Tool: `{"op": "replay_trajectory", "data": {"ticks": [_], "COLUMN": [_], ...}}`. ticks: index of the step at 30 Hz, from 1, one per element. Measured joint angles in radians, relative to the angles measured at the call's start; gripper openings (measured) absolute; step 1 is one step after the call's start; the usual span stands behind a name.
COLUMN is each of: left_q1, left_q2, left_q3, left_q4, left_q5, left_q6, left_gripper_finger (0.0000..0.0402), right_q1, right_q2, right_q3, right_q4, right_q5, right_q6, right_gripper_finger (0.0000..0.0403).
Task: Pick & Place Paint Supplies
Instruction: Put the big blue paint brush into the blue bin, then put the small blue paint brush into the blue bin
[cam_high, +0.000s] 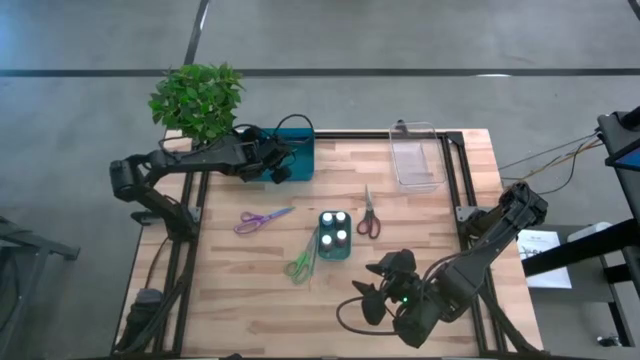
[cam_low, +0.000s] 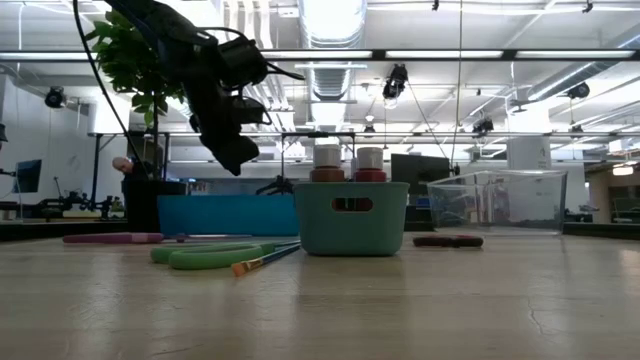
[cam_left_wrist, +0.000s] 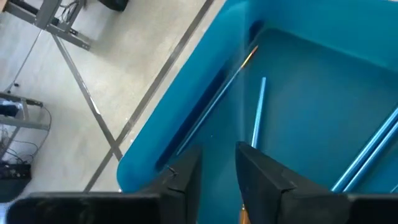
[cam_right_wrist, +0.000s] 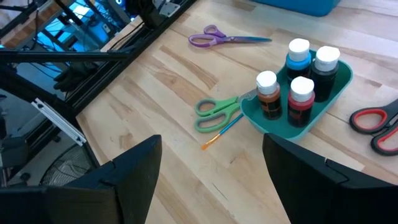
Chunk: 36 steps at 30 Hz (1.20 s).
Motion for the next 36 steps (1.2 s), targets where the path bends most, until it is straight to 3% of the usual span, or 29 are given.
{"op": "replay_trajectory", "data": {"ticks": [6, 15, 19, 25, 36], "left_q1": [0.000, -0.027, -0.060, -0.099, -0.239], "left_q2": [-0.002, -0.079, -0.147, -0.225, -0.229], "left_q3": [0.004, 0.089, 0.109, 0.092, 0.078], "left_q4": [-0.006, -0.119, -0.162, -0.219, -0.335], "left_q5": [-0.016, 0.014, 0.185, 0.678, 0.844], "left_q6": [0.033, 0.039, 0.039, 0.037, 0.031], "left_gripper_finger": [0.0136, 0.0141, 0.0141, 0.0141, 0.0141], "right_q1": [0.000, 0.000, 0.000, 0.000, 0.000], "right_q2": [0.000, 0.000, 0.000, 0.000, 0.000], "right_q3": [0.000, 0.000, 0.000, 0.000, 0.000], "right_q4": [0.001, 0.004, 0.005, 0.006, 0.048], "right_q5": [0.016, 0.022, 0.029, 0.048, 0.048], "right_q6": [0.000, 0.000, -0.007, -0.024, -0.074], "right_gripper_finger": [0.0277, 0.0277, 0.0277, 0.0277, 0.0277]}}
